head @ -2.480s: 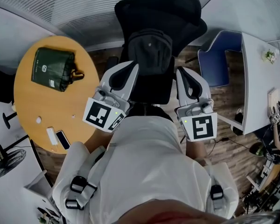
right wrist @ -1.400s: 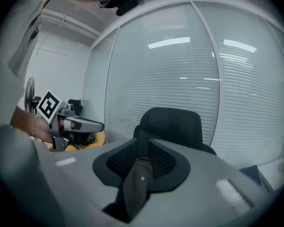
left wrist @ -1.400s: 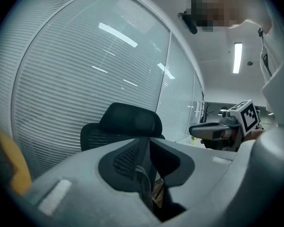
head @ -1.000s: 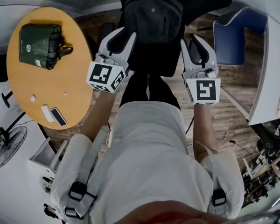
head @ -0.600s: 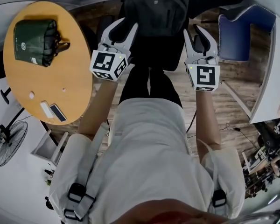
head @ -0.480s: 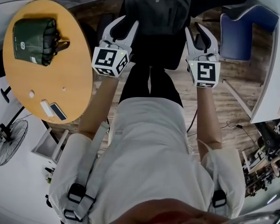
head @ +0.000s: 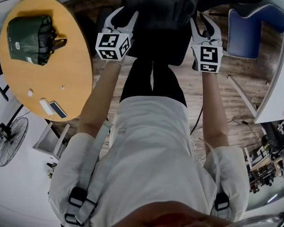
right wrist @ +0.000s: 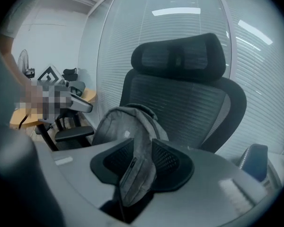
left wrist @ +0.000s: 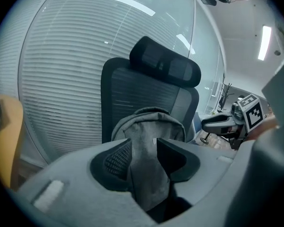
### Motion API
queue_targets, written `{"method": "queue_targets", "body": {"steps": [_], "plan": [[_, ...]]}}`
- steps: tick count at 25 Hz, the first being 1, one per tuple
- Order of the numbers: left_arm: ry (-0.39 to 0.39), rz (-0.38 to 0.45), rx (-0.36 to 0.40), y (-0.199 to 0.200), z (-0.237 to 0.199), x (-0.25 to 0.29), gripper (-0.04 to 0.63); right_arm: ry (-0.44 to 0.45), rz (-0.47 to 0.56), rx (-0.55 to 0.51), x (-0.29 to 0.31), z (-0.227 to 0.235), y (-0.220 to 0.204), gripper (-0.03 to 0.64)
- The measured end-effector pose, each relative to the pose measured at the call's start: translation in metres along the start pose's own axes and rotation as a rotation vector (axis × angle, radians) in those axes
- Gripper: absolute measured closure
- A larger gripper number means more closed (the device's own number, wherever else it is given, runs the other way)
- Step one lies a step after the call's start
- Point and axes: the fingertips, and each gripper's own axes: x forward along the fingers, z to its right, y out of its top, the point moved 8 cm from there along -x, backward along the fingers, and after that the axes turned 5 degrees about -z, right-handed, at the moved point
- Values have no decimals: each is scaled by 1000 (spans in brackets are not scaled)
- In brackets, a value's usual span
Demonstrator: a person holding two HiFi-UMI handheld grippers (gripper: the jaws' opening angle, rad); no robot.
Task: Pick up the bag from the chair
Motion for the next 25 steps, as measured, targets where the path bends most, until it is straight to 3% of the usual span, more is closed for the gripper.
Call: {"method": "queue_targets", "body": {"steps": [5,17,25], "plan": [[18,-42,-34,-23,-20,23,421,10,-58,6,26,7,-19,480],[32,-144,-98,-61,-56,69,330,17,-175,55,76,25,-60,446],[7,-140,-126,-75,-67,91,307,17,-209,77,94,31,-79,440]]}}
